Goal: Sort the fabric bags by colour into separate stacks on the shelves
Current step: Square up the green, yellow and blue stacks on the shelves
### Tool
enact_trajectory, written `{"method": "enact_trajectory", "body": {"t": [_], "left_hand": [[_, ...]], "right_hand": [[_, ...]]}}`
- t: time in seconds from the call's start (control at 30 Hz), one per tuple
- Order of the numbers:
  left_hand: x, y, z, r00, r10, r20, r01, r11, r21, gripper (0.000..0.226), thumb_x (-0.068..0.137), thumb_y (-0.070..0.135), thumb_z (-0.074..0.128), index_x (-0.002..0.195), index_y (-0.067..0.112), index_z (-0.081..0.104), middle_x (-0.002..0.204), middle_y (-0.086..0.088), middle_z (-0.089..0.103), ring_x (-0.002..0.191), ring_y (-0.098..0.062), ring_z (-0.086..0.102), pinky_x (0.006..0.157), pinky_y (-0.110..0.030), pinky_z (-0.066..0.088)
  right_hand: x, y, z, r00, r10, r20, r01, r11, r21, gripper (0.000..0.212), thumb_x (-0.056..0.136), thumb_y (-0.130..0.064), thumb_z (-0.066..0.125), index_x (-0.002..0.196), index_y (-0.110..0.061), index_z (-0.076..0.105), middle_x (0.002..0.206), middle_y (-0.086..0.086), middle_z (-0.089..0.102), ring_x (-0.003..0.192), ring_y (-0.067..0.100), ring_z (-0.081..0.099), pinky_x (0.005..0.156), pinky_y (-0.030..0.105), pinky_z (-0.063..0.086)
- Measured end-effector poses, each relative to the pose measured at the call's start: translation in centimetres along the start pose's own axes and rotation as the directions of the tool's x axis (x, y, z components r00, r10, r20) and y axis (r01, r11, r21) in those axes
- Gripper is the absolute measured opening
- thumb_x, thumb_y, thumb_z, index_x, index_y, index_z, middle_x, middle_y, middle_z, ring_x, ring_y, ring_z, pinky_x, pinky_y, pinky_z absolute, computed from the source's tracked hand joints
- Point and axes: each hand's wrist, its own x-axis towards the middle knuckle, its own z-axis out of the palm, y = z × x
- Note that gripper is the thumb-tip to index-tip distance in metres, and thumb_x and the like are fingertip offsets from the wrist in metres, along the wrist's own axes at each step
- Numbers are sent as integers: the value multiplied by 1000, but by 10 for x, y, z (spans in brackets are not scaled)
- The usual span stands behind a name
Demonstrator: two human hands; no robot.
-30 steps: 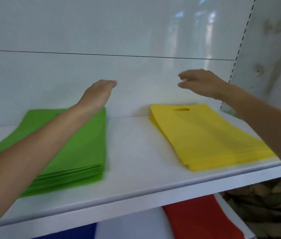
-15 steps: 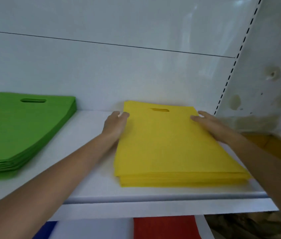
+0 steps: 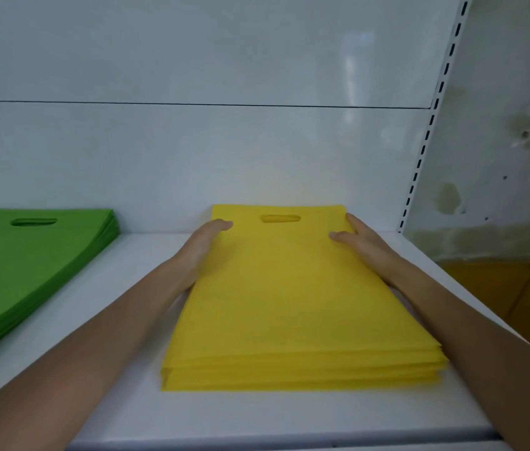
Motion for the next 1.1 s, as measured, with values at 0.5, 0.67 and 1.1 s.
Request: {"method": "enact_trajectory", "body": {"t": [0.5, 0.67, 1.1], "left_hand": [[5, -2, -5, 994, 111, 9, -111, 994, 11, 59, 92, 18, 46, 147, 26, 25, 144, 5, 37, 121, -20, 47, 94, -34, 41], [4, -9, -15, 992, 124, 23, -125, 990, 68, 81, 70, 35, 66, 143, 31, 32, 142, 6, 40, 125, -22, 46, 108, -44, 35], [-3, -7, 5, 973, 227, -25, -198, 891, 410, 51, 96, 22, 43, 144, 29, 28, 155, 1, 17, 142, -17, 19, 113, -34, 16]], "right_hand": [[3, 7, -4, 999, 14, -31, -13, 999, 31, 63, 90, -25, 56, 147, -22, 27, 144, -3, 40, 121, 18, 49, 97, 34, 42], [-2, 10, 2, 994, -62, -86, 39, 966, -255, 54, 93, -34, 51, 142, -24, 32, 134, -7, 45, 121, 18, 47, 93, 29, 39], [0, 5, 4, 999, -1, -51, -4, 995, -95, 59, 94, -29, 51, 147, -23, 26, 152, -3, 27, 137, 17, 31, 99, 26, 30]]}}
